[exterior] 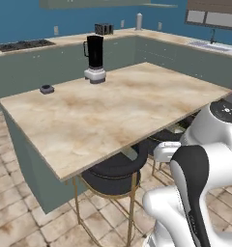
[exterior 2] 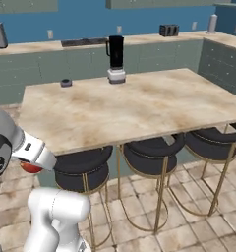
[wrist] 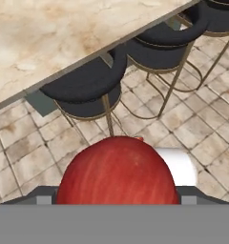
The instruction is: Grab the onion and garlic from the fridge, place them in the blender, close the lid, and turn on the blender to create a marinade.
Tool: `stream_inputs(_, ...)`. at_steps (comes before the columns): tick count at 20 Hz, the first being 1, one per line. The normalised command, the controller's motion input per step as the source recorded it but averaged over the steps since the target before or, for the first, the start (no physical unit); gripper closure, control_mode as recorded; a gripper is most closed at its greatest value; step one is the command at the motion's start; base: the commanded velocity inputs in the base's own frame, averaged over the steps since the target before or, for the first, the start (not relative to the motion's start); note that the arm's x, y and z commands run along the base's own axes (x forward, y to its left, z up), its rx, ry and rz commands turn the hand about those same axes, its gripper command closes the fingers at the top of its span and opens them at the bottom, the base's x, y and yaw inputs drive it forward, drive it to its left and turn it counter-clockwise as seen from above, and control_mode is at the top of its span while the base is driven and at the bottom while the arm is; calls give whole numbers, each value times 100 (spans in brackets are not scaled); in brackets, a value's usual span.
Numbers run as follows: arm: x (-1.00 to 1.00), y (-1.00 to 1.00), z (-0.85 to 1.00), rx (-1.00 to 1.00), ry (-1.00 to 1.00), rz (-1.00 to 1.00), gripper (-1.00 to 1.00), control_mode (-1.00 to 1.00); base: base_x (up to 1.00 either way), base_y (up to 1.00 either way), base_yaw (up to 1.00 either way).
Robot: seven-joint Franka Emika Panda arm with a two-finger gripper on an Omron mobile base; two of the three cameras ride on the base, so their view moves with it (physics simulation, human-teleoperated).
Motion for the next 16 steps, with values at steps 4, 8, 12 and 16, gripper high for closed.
stream_inputs(4,0,0,0,0,0,0,100,100,16,-100,0)
stream_inputs(8,0,0,0,0,0,0,100,100,18,-100,0)
stream_inputs(12,0,0,0,0,0,0,100,100,22,-100,0)
stream_inputs(16,0,0,0,0,0,0,100,100,24,-100,0)
